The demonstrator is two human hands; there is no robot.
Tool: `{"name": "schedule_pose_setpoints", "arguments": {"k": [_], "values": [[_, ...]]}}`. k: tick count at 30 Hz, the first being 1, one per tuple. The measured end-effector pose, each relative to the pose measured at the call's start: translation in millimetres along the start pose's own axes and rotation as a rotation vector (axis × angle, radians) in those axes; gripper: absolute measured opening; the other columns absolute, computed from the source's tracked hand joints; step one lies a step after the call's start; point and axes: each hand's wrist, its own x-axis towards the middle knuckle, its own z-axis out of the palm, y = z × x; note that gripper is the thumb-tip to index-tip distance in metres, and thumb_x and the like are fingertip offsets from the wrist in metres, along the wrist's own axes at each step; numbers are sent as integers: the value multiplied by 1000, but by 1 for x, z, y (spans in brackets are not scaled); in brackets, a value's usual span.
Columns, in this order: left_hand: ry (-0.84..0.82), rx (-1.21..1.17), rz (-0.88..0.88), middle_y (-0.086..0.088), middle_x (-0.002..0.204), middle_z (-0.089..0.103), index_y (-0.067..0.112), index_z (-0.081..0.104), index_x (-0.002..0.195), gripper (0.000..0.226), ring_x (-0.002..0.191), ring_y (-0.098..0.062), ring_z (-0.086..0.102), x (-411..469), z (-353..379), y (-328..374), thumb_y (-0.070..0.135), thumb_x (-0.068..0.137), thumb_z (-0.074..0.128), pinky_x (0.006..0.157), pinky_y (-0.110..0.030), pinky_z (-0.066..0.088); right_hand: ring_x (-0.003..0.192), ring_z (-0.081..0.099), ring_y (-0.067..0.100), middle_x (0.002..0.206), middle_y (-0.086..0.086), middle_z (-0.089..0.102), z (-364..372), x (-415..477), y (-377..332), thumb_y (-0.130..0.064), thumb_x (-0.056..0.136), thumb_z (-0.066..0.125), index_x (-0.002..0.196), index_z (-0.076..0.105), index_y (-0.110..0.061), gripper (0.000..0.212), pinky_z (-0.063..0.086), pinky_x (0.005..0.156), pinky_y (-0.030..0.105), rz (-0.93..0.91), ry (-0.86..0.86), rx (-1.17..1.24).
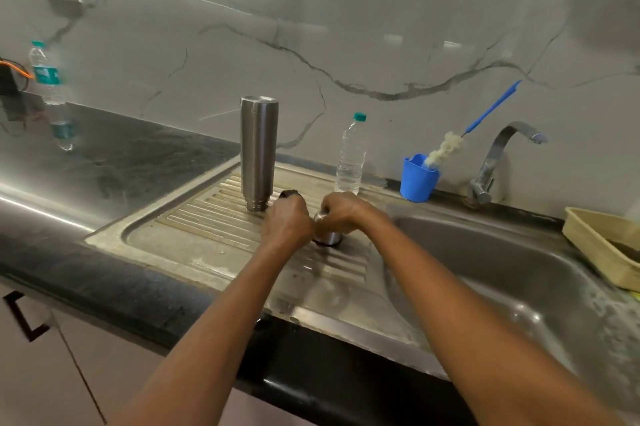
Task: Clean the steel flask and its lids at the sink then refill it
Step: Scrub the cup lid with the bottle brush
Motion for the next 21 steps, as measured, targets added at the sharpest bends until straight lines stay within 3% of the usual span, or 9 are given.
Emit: {"name": "schedule_pose_setpoints", "arguments": {"k": [2, 5, 7, 9, 12, 15, 21], "values": [[-23, -5, 15, -17, 105, 70, 5, 70, 101, 23, 98, -34, 64, -11, 3, 12, 25, 93, 63, 75, -36, 47, 83, 63, 21, 98, 11, 70, -6, -13, 7, -29, 89, 68, 97, 70, -9, 22, 50, 66, 32, -25, 77, 66], [-23, -23, 28, -20, 111, 68, 3, 67, 102, 17, 107, -39, 63, -25, 5, 33, 15, 92, 59, 77, -36, 45, 91, 65, 25, 102, 13, 71, -25, -43, 26, -32, 84, 75, 106, 70, -6, 34, 55, 83, 43, -14, 188, 207], [-40, -39, 47, -18, 109, 67, 7, 58, 92, 4, 97, -36, 60, -31, 8, 50, 10, 90, 58, 72, -34, 42, 94, 65, 27, 102, 15, 70, -39, -60, 48, -32, 84, 75, 111, 69, -4, 39, 54, 89, 45, 20, 233, 233], [-64, -72, 64, -15, 105, 66, 10, 51, 90, 11, 88, -30, 56, -37, 14, 69, 14, 90, 62, 70, -34, 41, 88, 62, 22, 94, 11, 67, -49, -77, 74, -32, 84, 75, 110, 68, -4, 39, 54, 88, 44, 53, 255, 267], [-144, -183, 96, -12, 104, 68, 11, 53, 102, 28, 96, -30, 65, -40, 28, 102, 23, 86, 72, 72, -35, 47, 91, 62, 18, 97, 4, 64, -54, -95, 116, -37, 82, 79, 101, 63, -12, 35, 56, 84, 39, 85, 284, 403], [-226, -325, 105, -12, 105, 70, 6, 54, 117, 46, 96, -32, 69, -39, 50, 133, 25, 80, 72, 85, -44, 58, 94, 68, 21, 101, 11, 69, -50, -107, 159, -43, 72, 84, 101, 66, -12, 46, 58, 89, 51, 138, 362, 544], [-310, -500, 62, -22, 91, 69, 4, 60, 90, 10, 93, -37, 71, -32, 94, 177, 12, 84, 59, 77, -44, 62, 97, 68, 21, 107, 3, 69, -31, -117, 219, -31, 71, 87, 115, 63, -22, 51, 59, 86, 45, 239, 422, 691]]}}
